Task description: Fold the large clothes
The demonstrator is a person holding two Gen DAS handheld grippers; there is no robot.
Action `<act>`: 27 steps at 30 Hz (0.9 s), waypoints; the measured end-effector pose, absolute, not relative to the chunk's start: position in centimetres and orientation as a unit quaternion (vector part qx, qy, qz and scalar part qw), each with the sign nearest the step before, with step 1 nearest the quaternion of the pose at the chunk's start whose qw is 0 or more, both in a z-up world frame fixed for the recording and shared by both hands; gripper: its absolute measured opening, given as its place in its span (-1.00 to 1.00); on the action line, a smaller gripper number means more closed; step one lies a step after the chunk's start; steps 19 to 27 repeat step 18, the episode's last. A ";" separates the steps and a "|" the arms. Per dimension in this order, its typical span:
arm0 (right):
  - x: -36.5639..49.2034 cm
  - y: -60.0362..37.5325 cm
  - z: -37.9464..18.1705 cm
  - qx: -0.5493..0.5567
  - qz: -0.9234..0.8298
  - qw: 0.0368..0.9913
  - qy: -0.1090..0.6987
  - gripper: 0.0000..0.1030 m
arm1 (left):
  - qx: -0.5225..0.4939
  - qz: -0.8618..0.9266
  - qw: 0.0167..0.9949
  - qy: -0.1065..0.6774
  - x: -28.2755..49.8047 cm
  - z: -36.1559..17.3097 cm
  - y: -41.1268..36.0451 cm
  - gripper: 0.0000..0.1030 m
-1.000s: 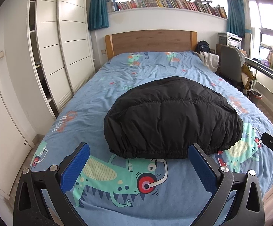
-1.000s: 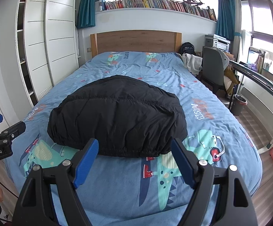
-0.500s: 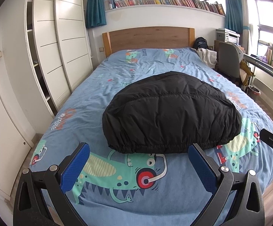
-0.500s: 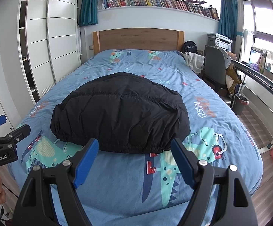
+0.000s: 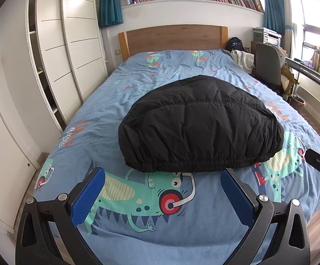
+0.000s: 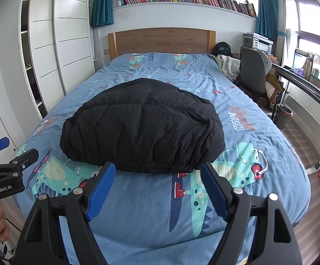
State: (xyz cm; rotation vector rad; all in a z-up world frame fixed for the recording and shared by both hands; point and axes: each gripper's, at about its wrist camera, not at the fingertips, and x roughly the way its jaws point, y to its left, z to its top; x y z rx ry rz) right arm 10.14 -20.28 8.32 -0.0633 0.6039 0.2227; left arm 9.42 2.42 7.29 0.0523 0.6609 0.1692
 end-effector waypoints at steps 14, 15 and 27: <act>9.7 -20.6 8.0 -0.030 0.105 0.947 0.302 0.53 | 0.016 0.087 0.938 0.335 9.3 6.9 3.0 0.99; 9.7 -20.6 8.0 -0.030 0.105 0.947 0.302 0.53 | 0.015 0.086 0.938 0.335 9.3 6.9 3.0 0.99; 9.5 -20.9 7.9 -0.029 0.103 0.947 0.302 0.53 | 0.014 0.086 0.938 0.336 9.2 6.8 3.1 0.99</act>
